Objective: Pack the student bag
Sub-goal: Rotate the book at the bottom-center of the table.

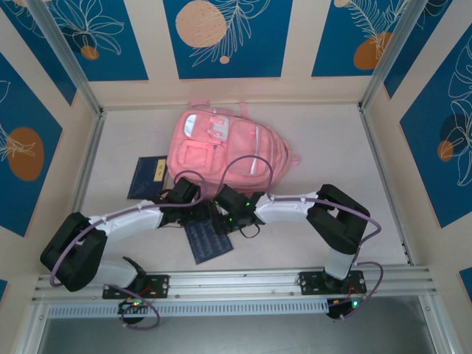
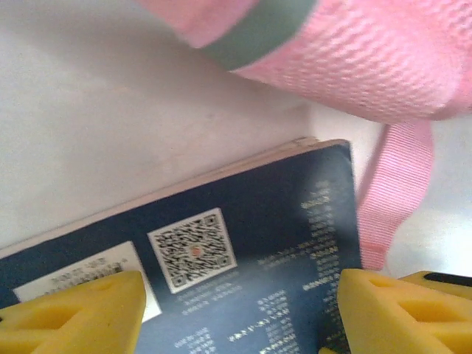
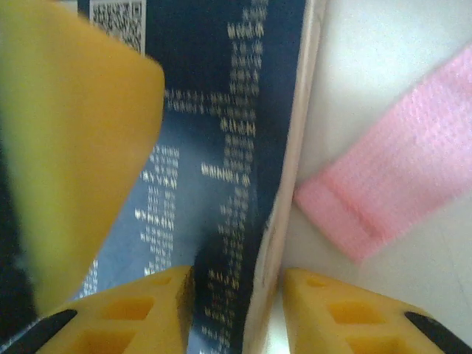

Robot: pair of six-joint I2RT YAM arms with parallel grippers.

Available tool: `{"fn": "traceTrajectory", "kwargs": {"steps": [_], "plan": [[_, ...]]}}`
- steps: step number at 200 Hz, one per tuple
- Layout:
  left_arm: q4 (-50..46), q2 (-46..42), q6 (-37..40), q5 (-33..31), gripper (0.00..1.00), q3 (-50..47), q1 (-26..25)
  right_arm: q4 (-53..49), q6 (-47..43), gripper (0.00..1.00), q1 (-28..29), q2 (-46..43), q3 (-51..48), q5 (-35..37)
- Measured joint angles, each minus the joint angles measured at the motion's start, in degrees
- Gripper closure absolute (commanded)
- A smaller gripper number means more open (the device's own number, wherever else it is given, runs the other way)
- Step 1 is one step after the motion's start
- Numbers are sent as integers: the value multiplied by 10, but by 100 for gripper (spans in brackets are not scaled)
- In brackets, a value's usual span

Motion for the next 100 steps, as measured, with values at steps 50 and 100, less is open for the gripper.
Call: {"fn": "traceTrajectory", "kwargs": {"steps": [50, 100], "plan": [[-57, -178, -7, -13, 30, -33, 0, 12, 27, 60, -45, -44, -44, -65], [-85, -274, -57, -2, 34, -157, 0, 30, 32, 59, -77, -20, -41, -147]]}}
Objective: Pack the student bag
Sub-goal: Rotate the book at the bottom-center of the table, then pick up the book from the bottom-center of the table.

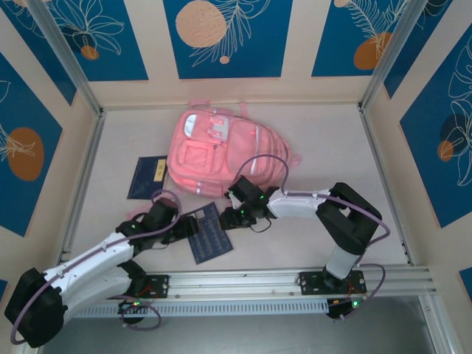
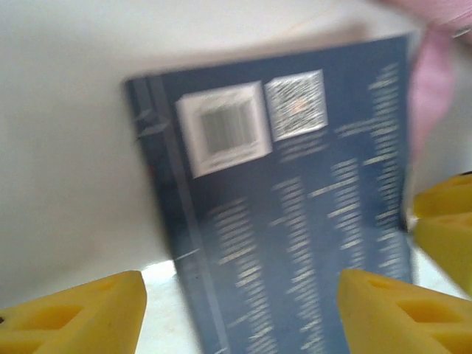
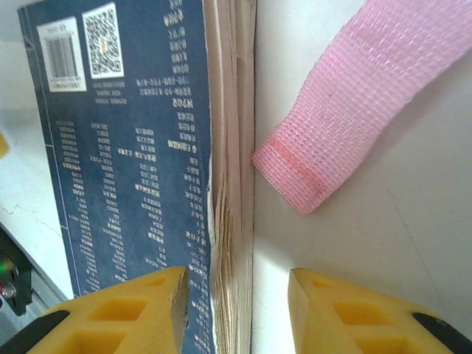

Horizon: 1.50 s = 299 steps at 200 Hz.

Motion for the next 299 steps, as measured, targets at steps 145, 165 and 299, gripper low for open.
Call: {"fn": "traceTrajectory", "kwargs": {"steps": [145, 165, 299], "plan": [[25, 54, -25, 9, 50, -20, 1, 118, 83, 60, 5, 66, 0, -155], [23, 44, -25, 9, 51, -23, 1, 148, 108, 60, 0, 66, -12, -176], [31, 8, -25, 10, 49, -40, 1, 267, 179, 51, 24, 97, -17, -241]]}}
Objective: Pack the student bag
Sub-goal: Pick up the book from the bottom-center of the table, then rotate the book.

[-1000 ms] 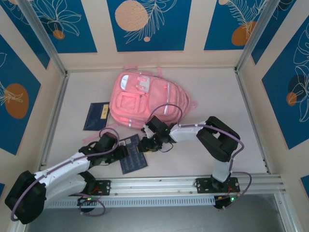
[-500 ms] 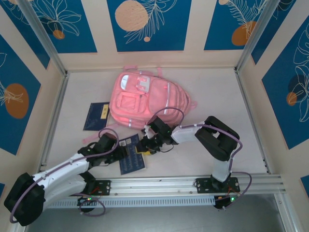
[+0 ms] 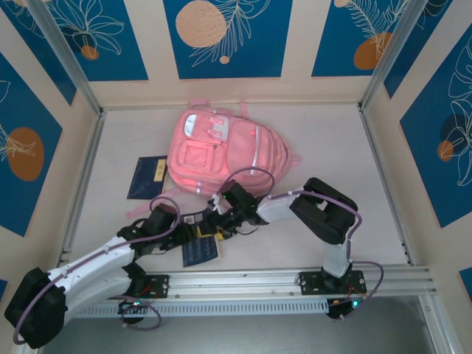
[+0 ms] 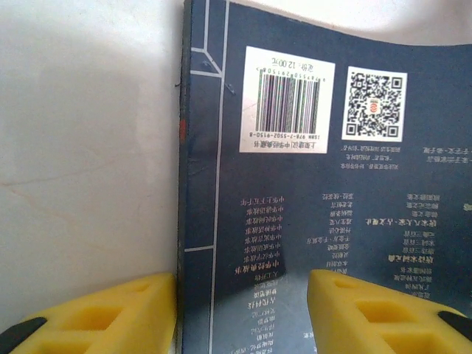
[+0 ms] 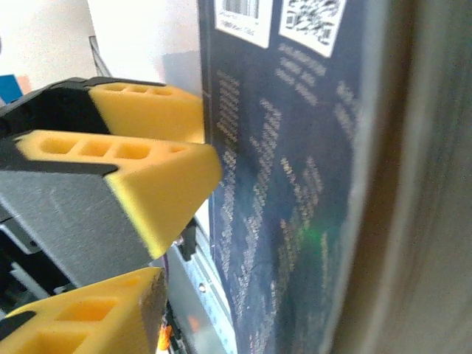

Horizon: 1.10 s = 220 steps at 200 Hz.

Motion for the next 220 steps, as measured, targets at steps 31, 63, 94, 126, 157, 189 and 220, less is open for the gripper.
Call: {"fn": "traceTrajectory", "kwargs": {"steps": [31, 63, 94, 126, 157, 189, 220], "plan": [[-6, -22, 2, 0, 41, 0, -2, -6, 2, 67, -11, -7, -11, 30], [-25, -55, 6, 6, 32, 2, -3, -22, -9, 88, -21, -40, -34, 44], [-64, -70, 17, 11, 24, 27, -4, -27, -16, 100, -24, -76, -51, 55], [-112, -111, 35, 13, 19, 76, -4, -30, -16, 100, -44, -137, -96, 57], [-135, -151, 51, 33, 15, 117, -4, -25, -16, 100, -71, -229, -138, 44], [-127, -156, 69, 92, 14, 143, -4, -16, -16, 100, -89, -327, -151, 16], [-80, -137, 82, 170, 20, 153, -4, -9, -16, 100, -97, -411, -157, -13]]}}
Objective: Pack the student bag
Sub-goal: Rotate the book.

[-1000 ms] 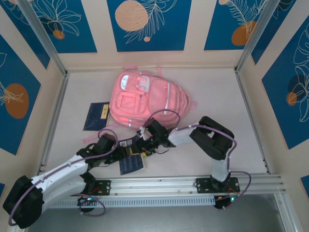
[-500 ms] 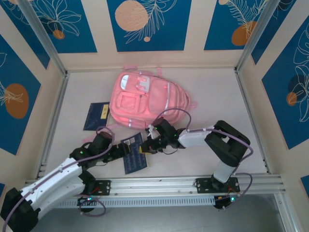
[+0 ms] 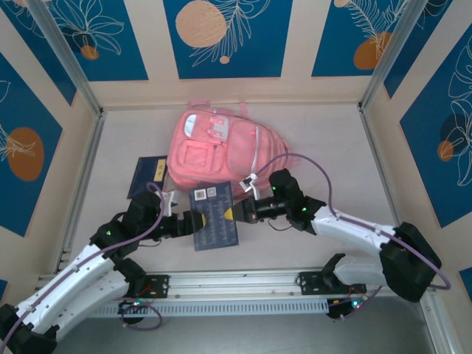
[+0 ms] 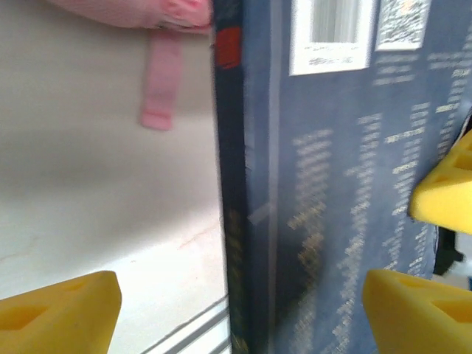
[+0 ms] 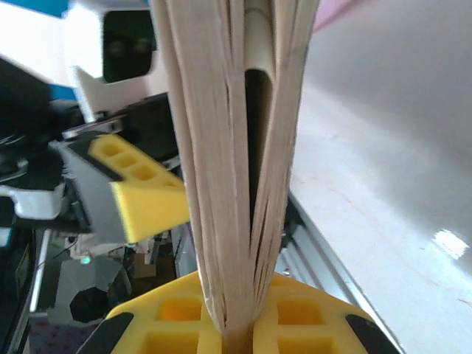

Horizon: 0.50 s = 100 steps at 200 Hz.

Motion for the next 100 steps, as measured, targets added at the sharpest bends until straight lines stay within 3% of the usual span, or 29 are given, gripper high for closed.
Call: {"fn": "traceTrajectory", "kwargs": {"steps": [41, 73, 100], "plan": [[108, 26, -7, 104, 34, 6, 0, 4, 0, 100, -7, -50, -3, -27], [200, 26, -30, 159, 64, 6, -1, 6, 3, 99, -11, -58, -10, -34], [230, 25, -34, 166, 93, 4, -2, 10, 6, 96, -12, -66, -10, -36]]}}
